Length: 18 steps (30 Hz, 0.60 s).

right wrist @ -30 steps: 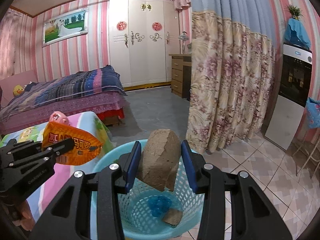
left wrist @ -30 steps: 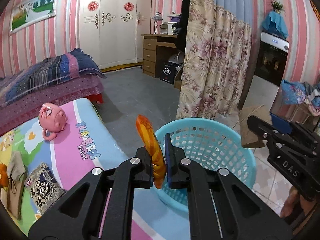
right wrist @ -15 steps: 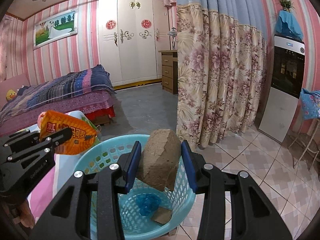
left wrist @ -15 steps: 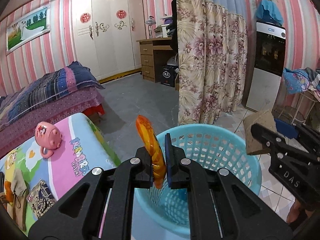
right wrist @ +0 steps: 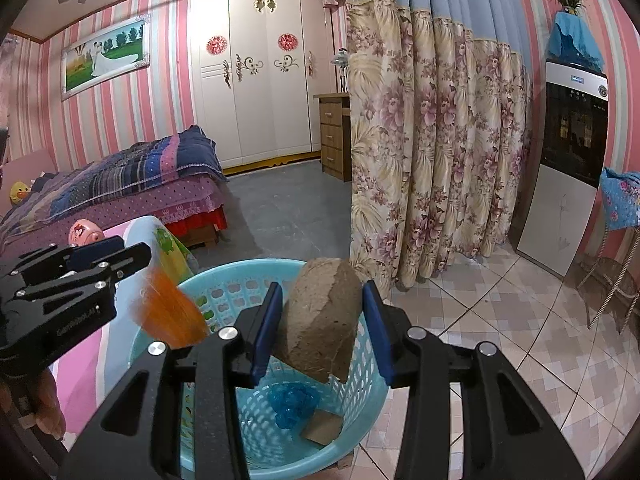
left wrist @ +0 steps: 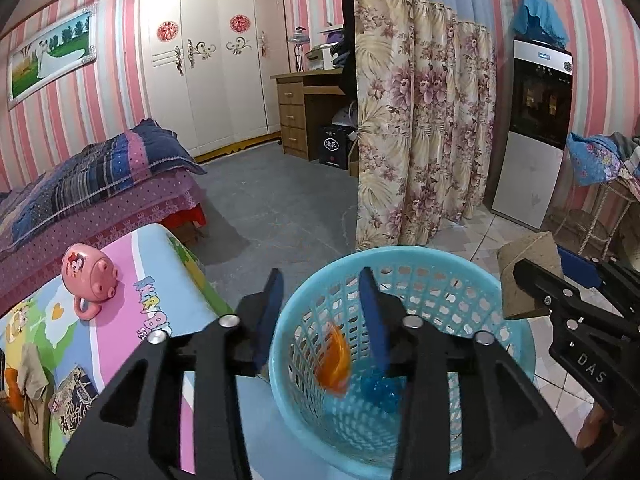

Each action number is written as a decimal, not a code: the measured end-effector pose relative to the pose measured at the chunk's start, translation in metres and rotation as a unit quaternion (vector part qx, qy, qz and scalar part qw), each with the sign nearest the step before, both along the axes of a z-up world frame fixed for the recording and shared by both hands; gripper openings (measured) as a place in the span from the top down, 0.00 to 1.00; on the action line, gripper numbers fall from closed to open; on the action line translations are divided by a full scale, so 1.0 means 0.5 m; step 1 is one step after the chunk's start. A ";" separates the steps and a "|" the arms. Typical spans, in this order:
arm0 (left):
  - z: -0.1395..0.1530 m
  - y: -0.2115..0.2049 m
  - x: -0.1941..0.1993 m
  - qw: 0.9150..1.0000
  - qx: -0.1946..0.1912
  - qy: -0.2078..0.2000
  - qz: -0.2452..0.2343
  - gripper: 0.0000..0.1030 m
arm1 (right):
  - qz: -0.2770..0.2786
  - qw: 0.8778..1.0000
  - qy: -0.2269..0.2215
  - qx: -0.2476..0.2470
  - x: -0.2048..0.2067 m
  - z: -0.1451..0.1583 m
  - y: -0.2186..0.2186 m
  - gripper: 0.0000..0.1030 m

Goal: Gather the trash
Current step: 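Open both tools to drop the wrapper and paper into the basket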

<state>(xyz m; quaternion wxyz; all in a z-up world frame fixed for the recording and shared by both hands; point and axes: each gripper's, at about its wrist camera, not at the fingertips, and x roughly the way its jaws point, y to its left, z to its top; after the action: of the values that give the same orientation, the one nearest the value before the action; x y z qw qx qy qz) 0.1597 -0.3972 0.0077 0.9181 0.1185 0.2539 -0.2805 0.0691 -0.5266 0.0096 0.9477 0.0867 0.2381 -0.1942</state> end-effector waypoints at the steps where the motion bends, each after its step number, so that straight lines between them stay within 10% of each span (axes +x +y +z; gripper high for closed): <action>1: -0.001 -0.001 -0.001 1.000 0.002 -0.001 -0.001 0.61 | 0.000 1.000 0.000 0.001 0.001 -0.001 0.000 0.60; 10: 0.013 0.036 0.000 0.999 -0.005 -0.022 0.042 0.21 | 0.001 1.000 0.003 0.000 0.005 -0.008 0.003 0.60; 18: 0.031 0.128 0.005 0.995 -0.015 -0.030 0.094 0.08 | 0.012 1.000 0.001 -0.001 0.035 -0.015 0.034 0.59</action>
<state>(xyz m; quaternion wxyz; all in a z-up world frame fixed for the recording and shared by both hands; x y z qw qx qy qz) 0.1624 -0.3331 0.0230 0.9492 0.0889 0.2317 -0.1933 0.0867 -0.5094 0.0020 0.9498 0.0827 0.2394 -0.1835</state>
